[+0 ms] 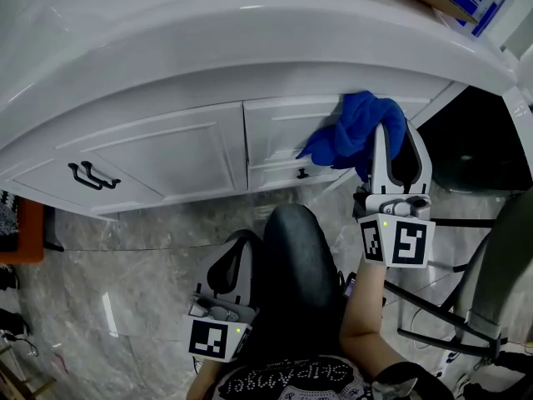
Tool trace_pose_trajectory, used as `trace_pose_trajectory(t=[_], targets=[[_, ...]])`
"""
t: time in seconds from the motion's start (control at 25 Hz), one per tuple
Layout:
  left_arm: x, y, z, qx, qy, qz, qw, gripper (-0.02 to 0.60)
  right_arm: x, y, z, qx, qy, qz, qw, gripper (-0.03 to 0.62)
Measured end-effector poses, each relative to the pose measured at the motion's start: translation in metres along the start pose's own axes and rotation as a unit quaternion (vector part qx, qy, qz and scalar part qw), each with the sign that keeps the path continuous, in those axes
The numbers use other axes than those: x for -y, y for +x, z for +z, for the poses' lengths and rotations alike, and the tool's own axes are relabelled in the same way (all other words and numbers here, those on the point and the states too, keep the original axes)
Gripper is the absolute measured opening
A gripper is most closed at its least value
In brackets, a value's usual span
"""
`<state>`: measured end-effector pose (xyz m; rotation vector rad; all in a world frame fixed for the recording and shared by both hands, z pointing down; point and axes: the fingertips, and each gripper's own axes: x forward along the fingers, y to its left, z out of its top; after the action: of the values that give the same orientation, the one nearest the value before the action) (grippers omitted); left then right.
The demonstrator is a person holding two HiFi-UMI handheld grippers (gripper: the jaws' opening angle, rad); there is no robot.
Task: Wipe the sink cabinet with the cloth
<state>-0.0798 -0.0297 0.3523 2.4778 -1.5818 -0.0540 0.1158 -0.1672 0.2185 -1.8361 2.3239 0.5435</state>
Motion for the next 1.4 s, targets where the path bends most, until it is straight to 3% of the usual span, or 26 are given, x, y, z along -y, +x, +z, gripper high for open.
trace_pose_trajectory(t=[0.4,0.72,0.84,0.96,1.16,1.4], targets=[[0.005,0.006,-0.007,-0.011,0.016,-0.008,0.9998,0.003,0.072,-0.012,-0.021,-0.012,0.006,-0.096,0.995,0.132],[0.01,0.009,-0.003,-0.007,0.0,0.001,1.0,0.003,0.07,-0.019,-0.016,-0.005,0.044,-0.093,0.995,0.132],[0.008,0.005,-0.002,-0.008,0.006,0.007,0.9999,0.003,0.039,-0.028,0.002,0.009,0.07,-0.051,0.996,0.132],[0.002,0.001,-0.003,-0.012,0.015,0.013,0.9997,0.003,-0.012,-0.03,0.025,0.029,0.082,0.022,0.996,0.132],[-0.004,-0.007,-0.006,-0.021,0.033,0.019,0.9991,0.003,-0.098,-0.022,0.041,0.045,0.083,0.137,0.986,0.132],[-0.005,-0.015,-0.007,-0.02,0.034,0.024,0.999,0.003,-0.155,-0.007,0.011,0.009,0.099,0.188,0.977,0.132]])
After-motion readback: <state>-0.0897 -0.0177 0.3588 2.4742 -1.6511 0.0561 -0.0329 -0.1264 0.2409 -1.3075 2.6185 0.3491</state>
